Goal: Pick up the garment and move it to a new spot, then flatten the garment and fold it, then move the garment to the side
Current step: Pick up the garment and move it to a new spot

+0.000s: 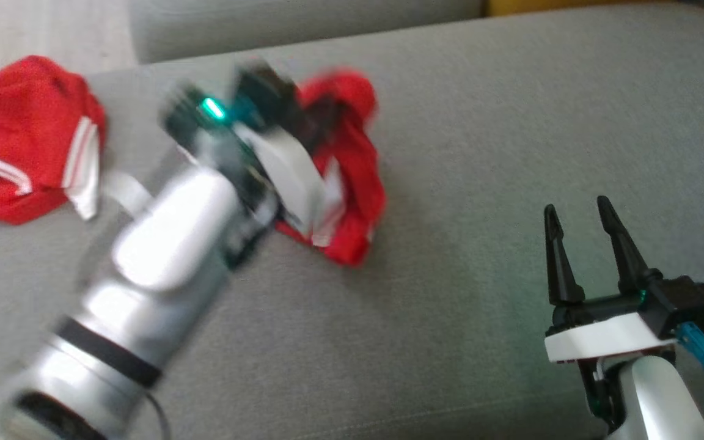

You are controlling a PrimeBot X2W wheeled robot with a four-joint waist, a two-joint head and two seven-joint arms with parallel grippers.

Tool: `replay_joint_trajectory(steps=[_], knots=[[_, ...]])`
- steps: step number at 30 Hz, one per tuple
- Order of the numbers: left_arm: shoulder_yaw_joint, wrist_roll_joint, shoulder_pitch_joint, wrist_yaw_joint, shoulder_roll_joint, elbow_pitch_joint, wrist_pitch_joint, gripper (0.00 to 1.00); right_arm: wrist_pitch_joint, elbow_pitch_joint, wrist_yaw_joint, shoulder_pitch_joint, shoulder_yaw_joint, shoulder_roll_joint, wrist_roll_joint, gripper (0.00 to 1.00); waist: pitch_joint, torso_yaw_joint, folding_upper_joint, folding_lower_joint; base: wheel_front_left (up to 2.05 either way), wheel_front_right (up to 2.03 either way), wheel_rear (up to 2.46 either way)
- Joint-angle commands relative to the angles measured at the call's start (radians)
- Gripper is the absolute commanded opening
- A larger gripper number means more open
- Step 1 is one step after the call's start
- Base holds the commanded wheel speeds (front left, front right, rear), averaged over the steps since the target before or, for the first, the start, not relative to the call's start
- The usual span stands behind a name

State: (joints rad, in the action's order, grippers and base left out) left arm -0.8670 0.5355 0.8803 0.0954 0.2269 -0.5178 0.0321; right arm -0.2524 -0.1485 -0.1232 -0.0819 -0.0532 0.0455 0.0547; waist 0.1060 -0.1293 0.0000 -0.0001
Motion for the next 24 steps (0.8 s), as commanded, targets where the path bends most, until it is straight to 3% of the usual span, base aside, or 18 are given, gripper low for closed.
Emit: replay_joint_trajectory(steps=[1, 4, 13, 14, 15, 16, 24], knots=[[0.029, 0.018, 0.015, -0.014, -0.015, 0.005, 0.022, 0.00, -0.009, 0.037, -0.008, -0.035, -0.027, 0.005, 0.013, 1.00, 0.039, -0.043, 0.0000, 0.0001, 0.00, 0.00, 0.00], [0.013, 0.044, -0.046, -0.029, -0.096, -0.063, 0.056, 0.00, -0.009, 0.038, -0.008, -0.045, -0.034, 0.005, 0.020, 1.00, 0.062, -0.077, 0.0000, 0.0001, 0.00, 0.00, 0.00], [-0.042, 0.078, -0.092, -0.042, -0.173, -0.231, 0.147, 0.00, -0.009, 0.037, -0.008, -0.055, -0.063, 0.005, 0.037, 1.00, 0.099, -0.140, 0.0000, 0.0001, 0.00, 0.00, 0.00], [-0.051, 0.081, -0.091, -0.042, -0.175, -0.241, 0.156, 0.14, -0.009, 0.037, -0.008, -0.054, -0.064, 0.005, 0.039, 1.00, 0.100, -0.141, 0.0000, 0.0001, 0.00, 0.00, 0.00], [-0.059, 0.084, -0.090, -0.043, -0.175, -0.248, 0.166, 0.47, -0.009, 0.037, -0.008, -0.053, -0.065, 0.005, 0.039, 1.00, 0.101, -0.142, 0.0000, 0.0001, 0.00, 0.00, 0.00], [-0.067, 0.091, -0.089, -0.044, -0.176, -0.247, 0.174, 1.00, -0.009, 0.036, -0.008, -0.051, -0.064, 0.005, 0.040, 1.00, 0.100, -0.141, 0.0000, 0.0001, 0.00, 0.00, 0.00], [-0.120, 0.130, -0.095, -0.076, -0.176, -0.208, 0.216, 1.00, -0.009, 0.024, -0.008, -0.031, -0.049, 0.005, 0.031, 1.00, 0.054, -0.080, 0.0000, 0.0001, 0.00, 0.00, 0.00]])
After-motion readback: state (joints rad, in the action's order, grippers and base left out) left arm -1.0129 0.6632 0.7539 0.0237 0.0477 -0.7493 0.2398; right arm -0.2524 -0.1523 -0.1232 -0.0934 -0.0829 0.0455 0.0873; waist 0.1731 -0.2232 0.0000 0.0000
